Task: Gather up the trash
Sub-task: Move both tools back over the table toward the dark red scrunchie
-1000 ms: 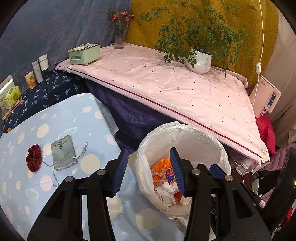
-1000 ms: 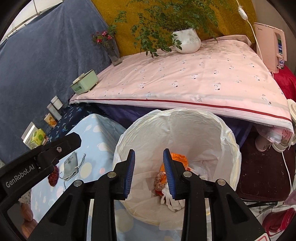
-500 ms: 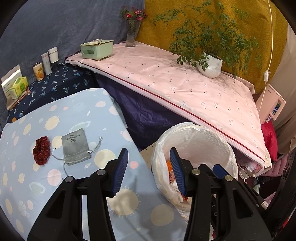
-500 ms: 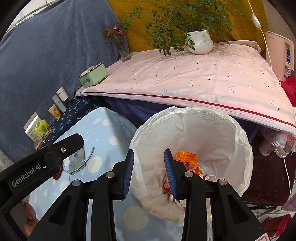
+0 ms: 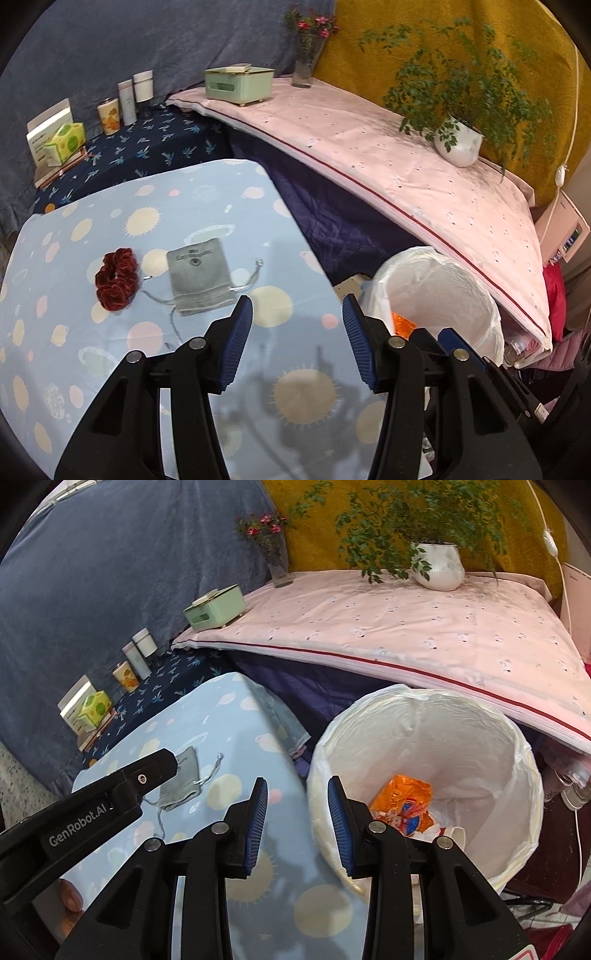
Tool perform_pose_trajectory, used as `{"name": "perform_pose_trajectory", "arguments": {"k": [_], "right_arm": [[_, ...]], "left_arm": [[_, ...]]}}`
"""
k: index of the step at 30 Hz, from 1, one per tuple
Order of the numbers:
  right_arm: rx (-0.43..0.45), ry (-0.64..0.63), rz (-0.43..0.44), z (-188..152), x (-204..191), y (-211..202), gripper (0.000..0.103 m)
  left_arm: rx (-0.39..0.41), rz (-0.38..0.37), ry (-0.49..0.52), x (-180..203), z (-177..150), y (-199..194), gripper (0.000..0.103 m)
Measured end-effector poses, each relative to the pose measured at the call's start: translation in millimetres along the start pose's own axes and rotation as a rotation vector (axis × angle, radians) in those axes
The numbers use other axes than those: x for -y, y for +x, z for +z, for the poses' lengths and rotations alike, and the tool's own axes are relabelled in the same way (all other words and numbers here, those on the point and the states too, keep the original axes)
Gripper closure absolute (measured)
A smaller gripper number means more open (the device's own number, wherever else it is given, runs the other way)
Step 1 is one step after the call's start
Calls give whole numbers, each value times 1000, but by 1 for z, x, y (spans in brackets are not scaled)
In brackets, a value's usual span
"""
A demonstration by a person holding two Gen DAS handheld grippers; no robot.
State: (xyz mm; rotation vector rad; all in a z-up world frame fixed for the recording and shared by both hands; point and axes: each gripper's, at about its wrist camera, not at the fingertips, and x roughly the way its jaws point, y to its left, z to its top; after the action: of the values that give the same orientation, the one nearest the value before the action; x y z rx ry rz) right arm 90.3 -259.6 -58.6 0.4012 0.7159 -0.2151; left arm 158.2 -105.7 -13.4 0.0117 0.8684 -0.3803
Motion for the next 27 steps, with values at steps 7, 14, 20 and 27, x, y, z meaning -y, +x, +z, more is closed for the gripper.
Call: {"name": "perform_pose_trajectory", "arguments": {"k": [7,14,20,27], "right_arm": [[-30,-51,26,-6,-33,15,69],[-69,-103,54,-14,-69,35,66],[-96,-141,68,-21,-98,54,62],[-136,-160,72,-25,-121,84,56]], "left_arm": [[-10,40,-66,-43,-1,2,54],[-29,85,-140,-93,-4,9,54],[-47,125,-196,-135,-9,19,49],[-66,174,-288,-190,-11,37,42]]}}
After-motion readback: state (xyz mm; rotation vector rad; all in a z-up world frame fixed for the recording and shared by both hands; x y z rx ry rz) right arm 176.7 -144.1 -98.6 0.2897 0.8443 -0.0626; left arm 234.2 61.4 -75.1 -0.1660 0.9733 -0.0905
